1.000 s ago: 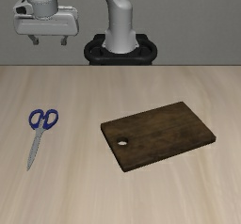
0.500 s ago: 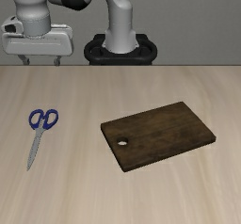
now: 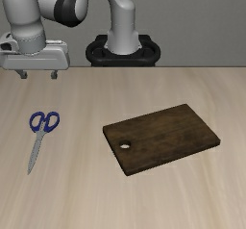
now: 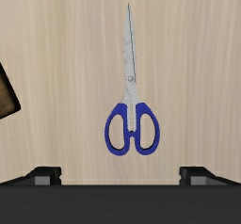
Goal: Pick up the scissors and place it on the cutting board
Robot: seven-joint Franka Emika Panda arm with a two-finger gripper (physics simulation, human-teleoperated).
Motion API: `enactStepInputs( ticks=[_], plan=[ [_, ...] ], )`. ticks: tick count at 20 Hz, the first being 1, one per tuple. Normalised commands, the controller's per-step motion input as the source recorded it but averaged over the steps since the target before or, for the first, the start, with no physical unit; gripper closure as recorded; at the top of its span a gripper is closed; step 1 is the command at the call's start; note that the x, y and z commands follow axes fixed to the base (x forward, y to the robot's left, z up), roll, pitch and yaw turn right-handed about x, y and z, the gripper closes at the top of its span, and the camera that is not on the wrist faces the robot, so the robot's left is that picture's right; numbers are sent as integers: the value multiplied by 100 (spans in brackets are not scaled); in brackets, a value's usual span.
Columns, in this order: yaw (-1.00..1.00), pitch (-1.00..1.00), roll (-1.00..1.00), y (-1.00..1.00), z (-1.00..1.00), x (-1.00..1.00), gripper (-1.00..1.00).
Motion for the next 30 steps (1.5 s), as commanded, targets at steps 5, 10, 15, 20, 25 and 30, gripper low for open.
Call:
enactStepInputs(
  ticks=[5, 10, 15, 20, 25, 30],
  plan=[
    [0, 0, 0, 0, -100, 0, -100],
    [0, 0, 0, 0, -100, 0, -100],
    [0, 0, 0, 0, -100, 0, -100],
    [0, 0, 0, 0, 0, 0, 100],
    [0, 0, 0, 0, 0, 0, 100],
    [0, 0, 0, 0, 60, 0, 100]
  ],
)
